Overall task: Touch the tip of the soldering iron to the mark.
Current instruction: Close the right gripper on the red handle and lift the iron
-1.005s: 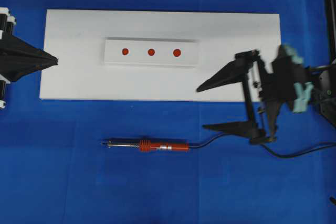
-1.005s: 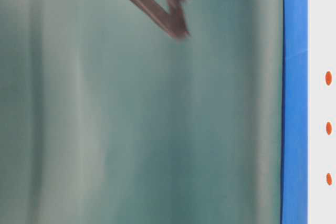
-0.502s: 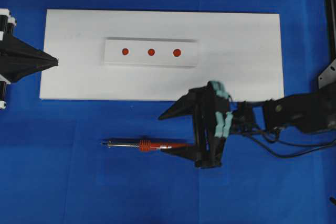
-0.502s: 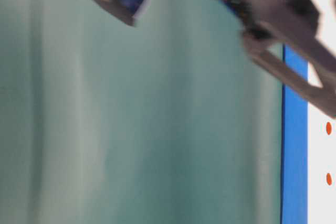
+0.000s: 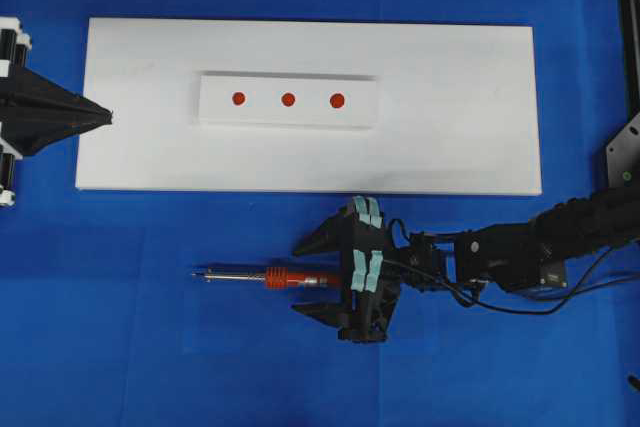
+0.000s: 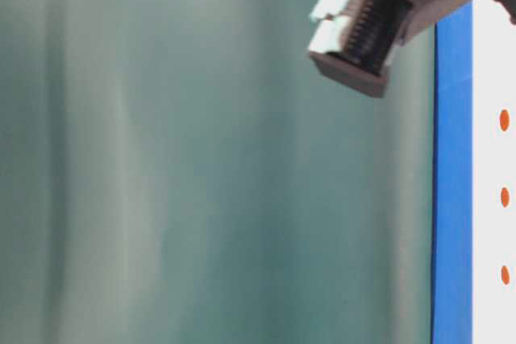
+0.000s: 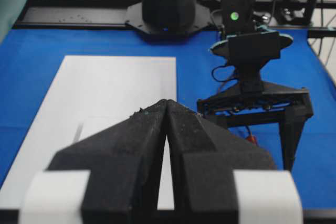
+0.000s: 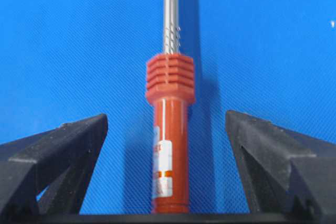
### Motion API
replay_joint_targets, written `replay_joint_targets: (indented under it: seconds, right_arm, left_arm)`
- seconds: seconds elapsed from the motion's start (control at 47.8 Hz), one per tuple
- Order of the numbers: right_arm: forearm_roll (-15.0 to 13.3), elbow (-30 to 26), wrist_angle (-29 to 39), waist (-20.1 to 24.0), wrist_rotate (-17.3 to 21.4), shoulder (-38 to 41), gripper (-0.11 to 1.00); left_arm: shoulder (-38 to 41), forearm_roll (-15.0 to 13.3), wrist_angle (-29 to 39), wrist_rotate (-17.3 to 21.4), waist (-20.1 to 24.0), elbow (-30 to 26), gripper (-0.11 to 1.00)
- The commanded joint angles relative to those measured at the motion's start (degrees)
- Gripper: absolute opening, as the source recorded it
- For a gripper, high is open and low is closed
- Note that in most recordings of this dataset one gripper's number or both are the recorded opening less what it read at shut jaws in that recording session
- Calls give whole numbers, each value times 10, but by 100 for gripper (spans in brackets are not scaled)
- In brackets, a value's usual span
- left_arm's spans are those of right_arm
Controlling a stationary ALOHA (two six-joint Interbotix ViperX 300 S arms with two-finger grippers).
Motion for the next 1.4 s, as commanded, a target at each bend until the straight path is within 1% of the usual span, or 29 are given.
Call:
replay_joint_targets:
  seconds: [0.0, 0.063, 0.105, 0.147, 0.272, 0.335, 0.377, 0.67, 0.837, 0.921, 1.005, 1.193, 1.277, 1.381]
  right_arm:
    - [2, -9, -8, 3, -2, -5, 85]
    - [2, -9, -8, 3, -4, -4, 80]
    - [2, -7, -9, 3, -7, -4, 73]
    - [2, -6, -8, 3, -11, -4, 63]
    - [2, -4, -7, 3, -33, -4, 26]
    - [2, -4, -7, 3, -36, -5, 12]
    - [2, -4, -7, 3, -38, -4, 6]
    - [2, -5, -6, 0, -39, -9, 6]
    - [2, 1, 11, -3, -42, -58, 6]
    - [2, 8, 38, -10, -47, -95, 6]
    - [2, 14, 81, -18, -61, -137, 6]
    - [2, 9, 188, -42, -99, -223, 6]
    - [2, 7, 221, -50, -112, -255, 6]
    - [1, 6, 245, -57, -121, -279, 6]
  left_arm:
    - [3, 1, -7, 0, 2, -4, 0]
    - [3, 0, -6, 0, 3, -4, 0]
    - [2, 0, -7, 0, 3, -4, 0]
    - [3, 0, -6, 0, 4, -4, 0]
    - [2, 0, -7, 0, 9, -4, 0]
    - [3, 0, -6, -1, 11, -4, 0]
    - [2, 1, -7, 0, 11, -4, 0]
    - [3, 1, -7, -2, 11, -4, 0]
    - [3, 0, -7, -2, 12, -4, 0]
    - [2, 0, -7, -2, 11, -4, 0]
    - [3, 0, -7, -2, 11, -5, 0]
    - [3, 1, -7, -3, 11, -4, 0]
    - [2, 0, -7, -3, 11, -4, 0]
    - [2, 0, -7, -4, 11, -4, 0]
